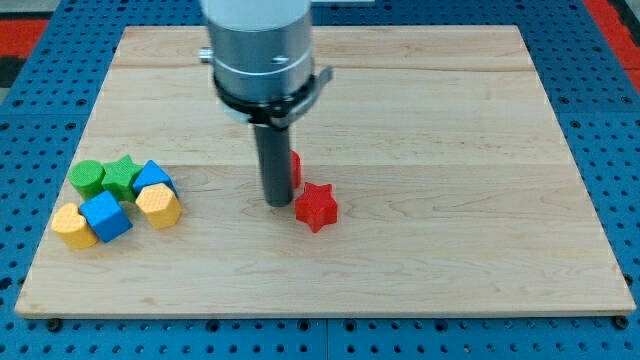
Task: Slightly move the red circle along with red star to the bottom center side of the board
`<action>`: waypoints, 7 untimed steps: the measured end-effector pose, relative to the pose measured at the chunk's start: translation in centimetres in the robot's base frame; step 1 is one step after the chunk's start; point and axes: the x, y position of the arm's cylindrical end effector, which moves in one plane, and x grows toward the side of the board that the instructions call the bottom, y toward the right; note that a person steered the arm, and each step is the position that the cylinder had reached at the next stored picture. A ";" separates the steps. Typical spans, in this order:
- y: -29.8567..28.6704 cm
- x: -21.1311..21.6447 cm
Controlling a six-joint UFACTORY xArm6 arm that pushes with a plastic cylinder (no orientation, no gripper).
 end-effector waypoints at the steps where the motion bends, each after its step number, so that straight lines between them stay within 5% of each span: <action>1: -4.1 -1.5; 4: 0.9 -5.9; 7: 6.1 -0.8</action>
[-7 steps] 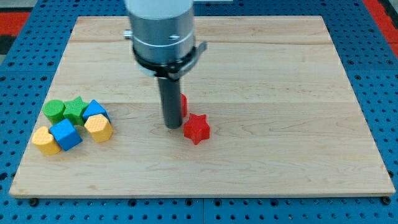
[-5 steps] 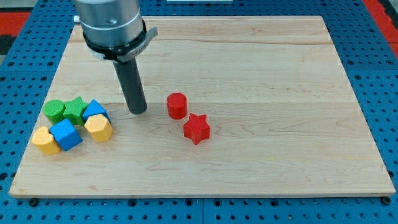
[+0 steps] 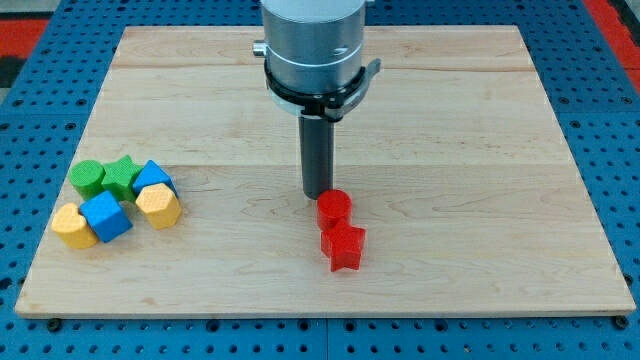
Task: Slightly move the red circle along with red star to the bottom center side of the board
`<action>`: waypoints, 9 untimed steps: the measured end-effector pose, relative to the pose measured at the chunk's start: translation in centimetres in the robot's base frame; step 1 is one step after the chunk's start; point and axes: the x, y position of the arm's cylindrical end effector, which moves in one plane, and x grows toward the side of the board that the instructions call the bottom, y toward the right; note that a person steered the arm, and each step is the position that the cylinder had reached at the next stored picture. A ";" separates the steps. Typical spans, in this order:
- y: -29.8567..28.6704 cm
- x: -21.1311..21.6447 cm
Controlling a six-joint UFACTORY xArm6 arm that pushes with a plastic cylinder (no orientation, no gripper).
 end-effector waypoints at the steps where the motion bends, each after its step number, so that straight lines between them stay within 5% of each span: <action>1: 0.2 0.0; 3: 0.6 -2.0; 7: -19.8 -8.8; 9: -30.2 -8.1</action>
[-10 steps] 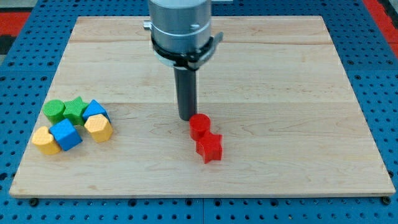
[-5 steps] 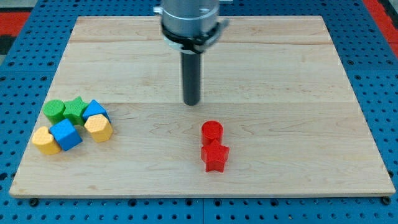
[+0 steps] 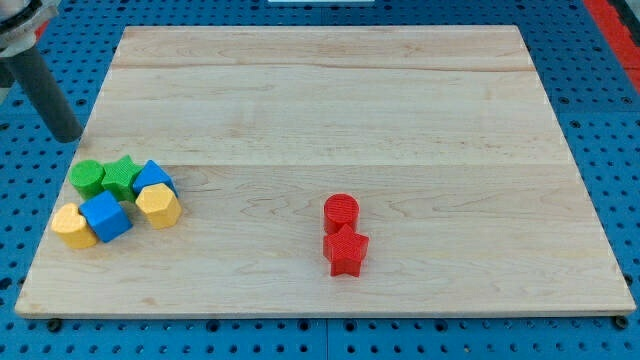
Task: Slightly move the red circle along with red star to the bottom center side of the board
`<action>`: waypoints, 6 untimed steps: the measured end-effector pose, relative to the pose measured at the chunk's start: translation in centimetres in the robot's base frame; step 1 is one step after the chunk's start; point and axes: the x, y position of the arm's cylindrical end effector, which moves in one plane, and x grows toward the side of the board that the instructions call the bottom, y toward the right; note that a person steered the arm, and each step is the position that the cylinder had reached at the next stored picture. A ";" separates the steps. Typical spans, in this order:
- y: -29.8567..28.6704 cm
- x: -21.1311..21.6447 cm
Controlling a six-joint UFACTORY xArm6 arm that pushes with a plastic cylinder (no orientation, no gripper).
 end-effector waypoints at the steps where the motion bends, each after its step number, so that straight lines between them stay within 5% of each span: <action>1: 0.0 0.0; 6: 0.0 9.6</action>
